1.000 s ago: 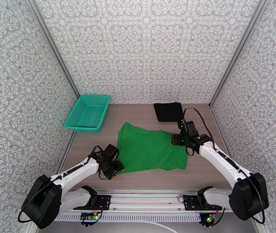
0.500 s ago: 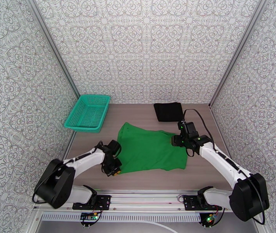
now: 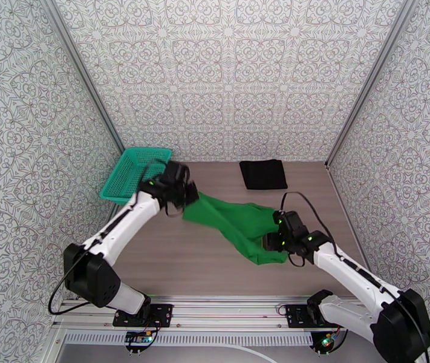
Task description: Fold and stack the mixed laundry pile
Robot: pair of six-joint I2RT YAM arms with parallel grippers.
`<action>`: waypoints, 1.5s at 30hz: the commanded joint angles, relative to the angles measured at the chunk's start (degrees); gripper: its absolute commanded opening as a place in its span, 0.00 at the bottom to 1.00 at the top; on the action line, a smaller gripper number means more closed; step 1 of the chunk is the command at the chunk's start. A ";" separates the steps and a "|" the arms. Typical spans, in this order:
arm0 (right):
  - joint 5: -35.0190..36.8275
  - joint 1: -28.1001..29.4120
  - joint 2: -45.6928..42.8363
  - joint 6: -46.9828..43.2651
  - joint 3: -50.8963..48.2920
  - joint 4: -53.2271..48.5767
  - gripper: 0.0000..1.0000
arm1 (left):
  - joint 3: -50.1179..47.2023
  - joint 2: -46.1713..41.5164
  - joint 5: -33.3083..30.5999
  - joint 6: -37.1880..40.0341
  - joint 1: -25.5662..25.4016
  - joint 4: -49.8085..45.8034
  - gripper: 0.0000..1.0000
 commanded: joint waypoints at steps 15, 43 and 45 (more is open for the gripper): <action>8.16 11.80 8.88 26.37 -6.17 16.28 0.66 | 9.00 4.10 8.75 3.58 3.60 -1.77 0.00; 23.35 21.11 22.37 -2.09 13.94 -7.68 0.59 | 3.76 3.05 13.08 3.23 7.30 1.67 0.00; 23.31 21.11 24.03 -3.63 14.58 -6.70 0.59 | 3.88 3.22 13.08 3.22 7.30 1.59 0.00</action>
